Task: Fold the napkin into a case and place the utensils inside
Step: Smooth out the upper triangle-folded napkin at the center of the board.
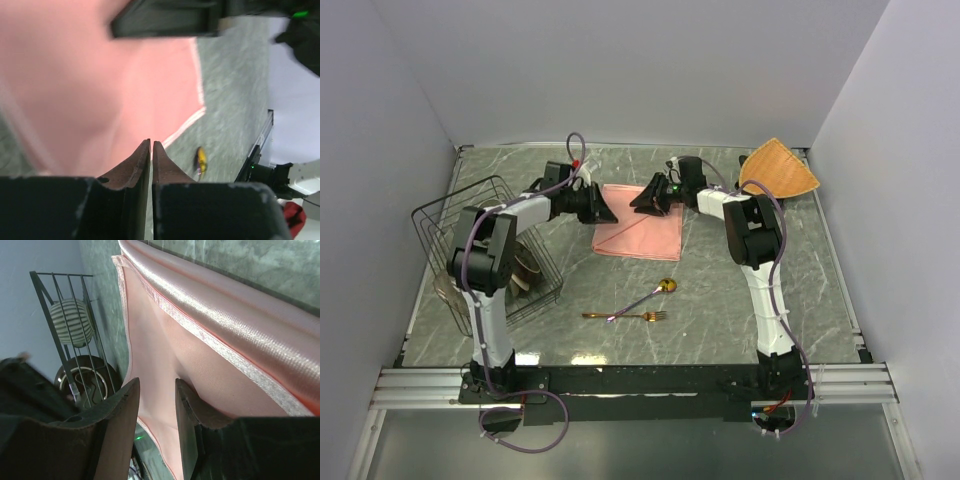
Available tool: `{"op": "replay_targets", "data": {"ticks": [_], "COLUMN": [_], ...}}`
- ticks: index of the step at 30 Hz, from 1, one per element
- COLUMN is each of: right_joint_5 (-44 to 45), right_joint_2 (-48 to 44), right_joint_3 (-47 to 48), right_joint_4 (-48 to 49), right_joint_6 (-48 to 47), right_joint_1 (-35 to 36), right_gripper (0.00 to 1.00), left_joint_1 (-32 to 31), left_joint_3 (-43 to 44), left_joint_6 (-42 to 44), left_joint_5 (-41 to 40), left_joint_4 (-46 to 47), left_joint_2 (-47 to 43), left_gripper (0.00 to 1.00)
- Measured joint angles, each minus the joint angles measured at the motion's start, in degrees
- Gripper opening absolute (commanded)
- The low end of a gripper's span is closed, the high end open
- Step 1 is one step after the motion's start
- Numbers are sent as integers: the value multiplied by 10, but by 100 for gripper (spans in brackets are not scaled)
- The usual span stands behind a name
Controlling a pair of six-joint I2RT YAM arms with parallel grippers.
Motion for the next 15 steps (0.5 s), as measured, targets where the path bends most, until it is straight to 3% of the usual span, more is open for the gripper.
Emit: {"op": "replay_targets", "data": {"ticks": [15], "right_joint_5": [10], "right_joint_2": [0], "right_joint_3": [15], "right_joint_4": [-31], "right_joint_6": [-14], "right_joint_1": [-1], "right_gripper": [43], "left_joint_1": [-2], "left_joint_3": [40], "left_joint_6": [19], "left_joint_5": [-116], "left_joint_4": [-182], "left_joint_2": [61], "left_gripper": [13]}}
